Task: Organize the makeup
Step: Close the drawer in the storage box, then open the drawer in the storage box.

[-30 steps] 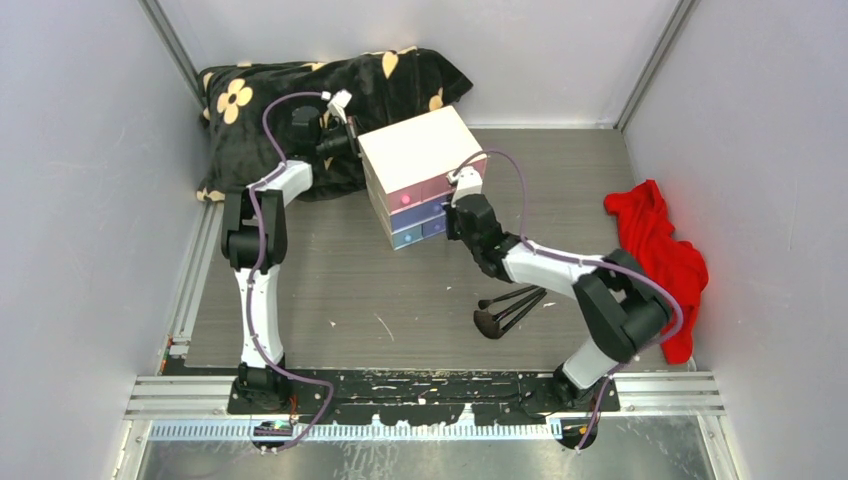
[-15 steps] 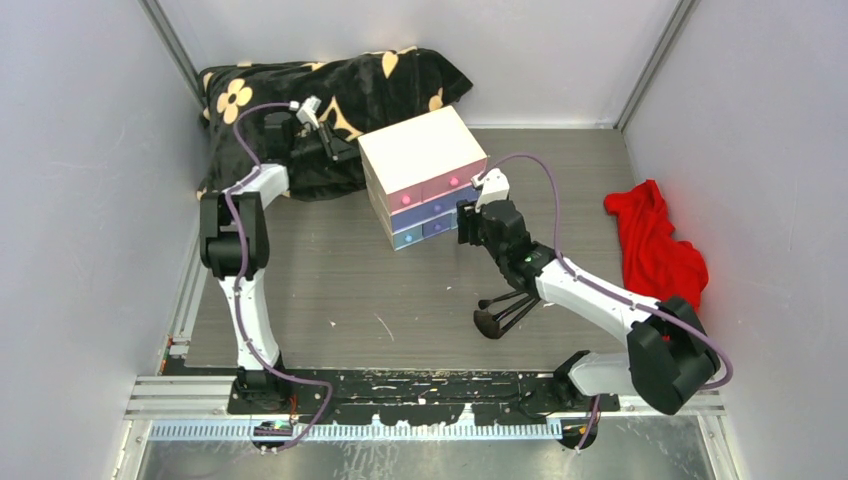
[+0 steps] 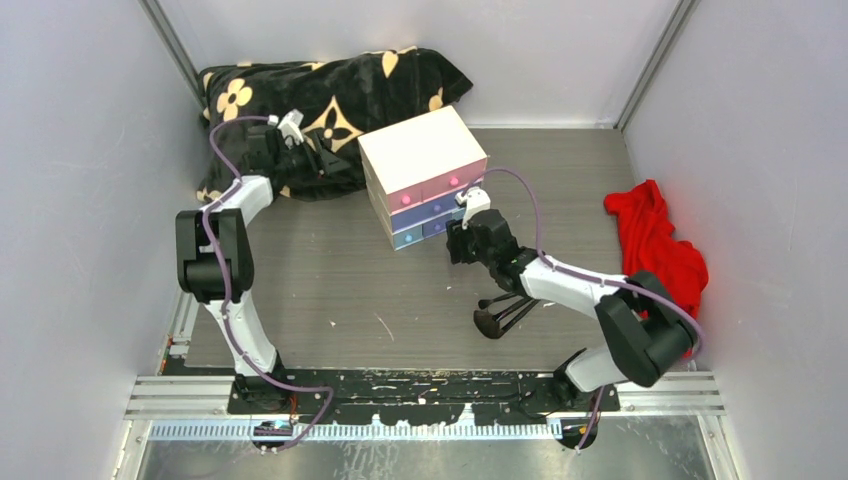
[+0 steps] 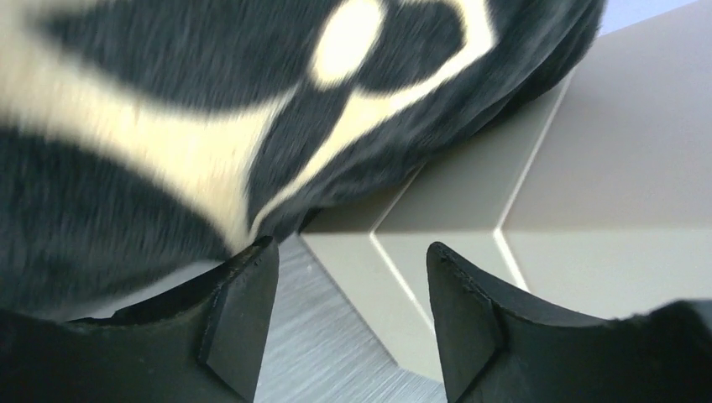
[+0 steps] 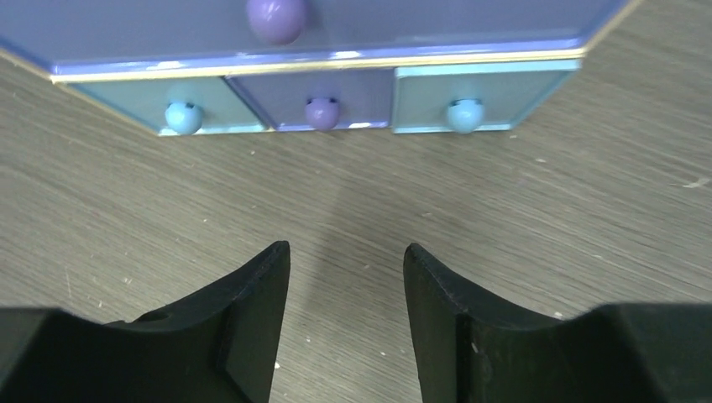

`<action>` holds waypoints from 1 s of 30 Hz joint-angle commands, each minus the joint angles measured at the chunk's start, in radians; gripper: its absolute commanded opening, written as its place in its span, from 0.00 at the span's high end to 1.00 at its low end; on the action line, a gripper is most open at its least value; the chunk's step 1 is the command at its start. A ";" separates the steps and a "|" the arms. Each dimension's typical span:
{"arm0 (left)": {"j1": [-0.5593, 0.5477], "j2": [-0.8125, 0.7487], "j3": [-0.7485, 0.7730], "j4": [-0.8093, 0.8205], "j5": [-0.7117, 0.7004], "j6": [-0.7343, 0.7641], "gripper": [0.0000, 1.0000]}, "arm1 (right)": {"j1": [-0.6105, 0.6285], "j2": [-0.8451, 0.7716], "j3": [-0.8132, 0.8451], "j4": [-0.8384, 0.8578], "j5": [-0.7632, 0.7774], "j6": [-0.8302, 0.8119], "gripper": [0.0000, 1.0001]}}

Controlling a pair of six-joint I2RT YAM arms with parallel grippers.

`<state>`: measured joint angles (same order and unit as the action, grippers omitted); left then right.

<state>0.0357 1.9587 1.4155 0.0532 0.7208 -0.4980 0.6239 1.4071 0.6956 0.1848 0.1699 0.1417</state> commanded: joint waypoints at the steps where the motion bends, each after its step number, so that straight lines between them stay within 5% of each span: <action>1: -0.016 -0.112 -0.097 -0.007 -0.110 0.070 0.32 | -0.004 0.067 0.058 0.133 -0.118 0.018 0.44; 14: -0.039 -0.199 -0.200 0.032 -0.135 0.078 0.10 | -0.003 0.228 0.090 0.332 -0.084 0.067 0.46; 30: -0.039 -0.223 -0.260 0.110 -0.110 0.058 0.09 | -0.001 0.365 0.081 0.520 -0.037 0.118 0.56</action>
<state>-0.0040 1.7947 1.1526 0.0952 0.5949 -0.4385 0.6239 1.7943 0.7647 0.5869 0.0914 0.2481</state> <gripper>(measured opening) 0.911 0.447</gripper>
